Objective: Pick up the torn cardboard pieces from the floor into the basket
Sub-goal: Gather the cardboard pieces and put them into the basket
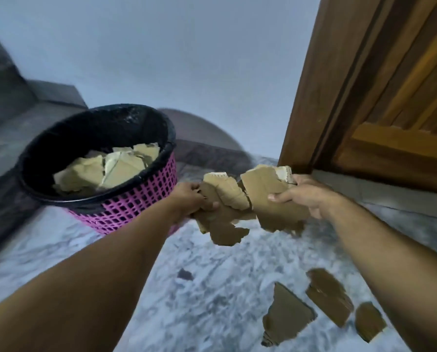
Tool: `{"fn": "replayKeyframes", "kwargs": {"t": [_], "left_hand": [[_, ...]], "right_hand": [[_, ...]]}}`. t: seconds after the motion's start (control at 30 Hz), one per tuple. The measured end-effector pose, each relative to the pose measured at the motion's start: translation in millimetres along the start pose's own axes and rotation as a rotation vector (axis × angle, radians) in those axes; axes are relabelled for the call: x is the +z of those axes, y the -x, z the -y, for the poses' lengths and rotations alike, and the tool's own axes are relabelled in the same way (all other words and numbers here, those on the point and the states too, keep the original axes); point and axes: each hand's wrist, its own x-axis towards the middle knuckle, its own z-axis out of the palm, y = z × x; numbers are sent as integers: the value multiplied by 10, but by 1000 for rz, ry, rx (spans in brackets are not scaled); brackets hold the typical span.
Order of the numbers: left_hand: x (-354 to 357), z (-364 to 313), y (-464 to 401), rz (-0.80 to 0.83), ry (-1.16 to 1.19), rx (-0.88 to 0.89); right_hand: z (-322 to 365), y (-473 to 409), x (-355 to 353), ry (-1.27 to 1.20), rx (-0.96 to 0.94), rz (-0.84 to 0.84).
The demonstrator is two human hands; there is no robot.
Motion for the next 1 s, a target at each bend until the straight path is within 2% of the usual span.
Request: {"fn": "replayKeyframes", "kwargs": {"t": [0.27,0.37,0.47,0.6,0.67,0.73,0.8,0.9,1.0], "left_hand": [[-1154,-1065,627,-133,32,165],[-1603,-1134,778,-209,29,139],[-2029,-1010,750,-365,49,86],[-2400,-637,564,-457,66,7],[-2502,-457,480,-485,-4,-23],[-2490,-317,433,-526,-185,-63],[-2419,-203,401,-573,-366,-70],[-2237,-128,364,-683,-510,59],[-1951,-135,353,-753,-569,227]], "right_hand": [[1786,253,194,20,-64,116],[2226,287,556,-6,-92,131],[2500,307,1053,-63,-92,143],[2505,153,1694,-147,-93,187],[2431,42,1947,-105,-138,204],[2345,-36,2052,-8,-215,114],[2265,-81,2032,-41,-275,-30],[2105,-85,1826,-132,-248,-71],[1827,-8,1522,-74,-217,-97]]}}
